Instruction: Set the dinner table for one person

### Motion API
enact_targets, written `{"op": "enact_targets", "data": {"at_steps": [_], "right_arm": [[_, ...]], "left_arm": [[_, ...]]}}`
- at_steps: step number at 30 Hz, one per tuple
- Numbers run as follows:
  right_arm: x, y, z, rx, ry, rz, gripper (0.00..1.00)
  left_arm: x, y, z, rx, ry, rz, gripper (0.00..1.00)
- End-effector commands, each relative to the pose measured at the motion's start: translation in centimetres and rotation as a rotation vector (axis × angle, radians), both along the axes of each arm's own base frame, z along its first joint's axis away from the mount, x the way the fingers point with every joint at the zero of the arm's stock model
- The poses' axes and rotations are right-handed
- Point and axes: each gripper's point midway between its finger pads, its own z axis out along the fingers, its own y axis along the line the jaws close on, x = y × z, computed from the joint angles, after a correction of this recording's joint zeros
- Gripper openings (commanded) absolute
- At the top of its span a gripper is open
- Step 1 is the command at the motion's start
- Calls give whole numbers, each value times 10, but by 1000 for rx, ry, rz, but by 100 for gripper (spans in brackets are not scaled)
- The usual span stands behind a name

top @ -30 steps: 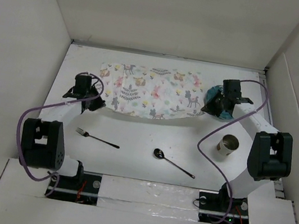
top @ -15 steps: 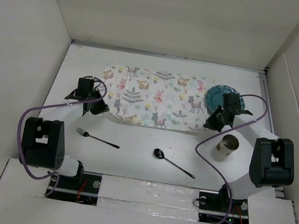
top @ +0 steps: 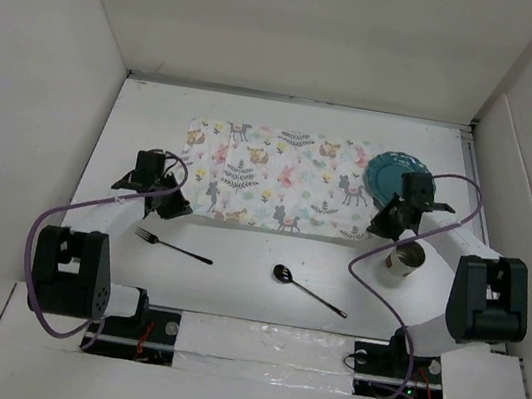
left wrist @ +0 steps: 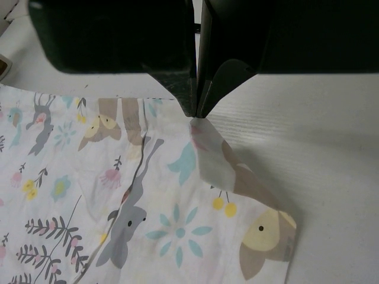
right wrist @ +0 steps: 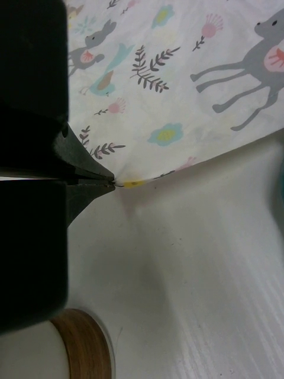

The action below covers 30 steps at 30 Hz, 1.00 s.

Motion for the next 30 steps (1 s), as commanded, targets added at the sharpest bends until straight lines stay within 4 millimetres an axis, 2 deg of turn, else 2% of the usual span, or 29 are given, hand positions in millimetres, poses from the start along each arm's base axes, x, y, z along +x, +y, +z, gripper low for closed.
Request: {"op": "enact_targets", "data": {"at_steps": [1,16,25,27,28,29,30], "right_arm": [[-7,-5,1,-23,-2,8,0],[-19,-8,-3,-19,30,-6,0],[-31,-8,-5,-27,49,5,0],[-31,-5,0,-15,42,13,6],[-32,-4,1,-10,45,20,12],[-32,-2,2,-2,48,28,24],[-31,-2,6,-3,43,33,29]], "left_arm": [[-7,0,5,3,-3,-15,0],[-25,-12,14,-67,12,-25,0],[-29,-11,21,-68,25,-13,0],[-28,-9,26,-58,18,-10,2],[-27,-8,27,-52,22,-8,6],[-27,-7,28,-43,21,-6,12],[-27,-6,28,-39,23,-3,19]]}}
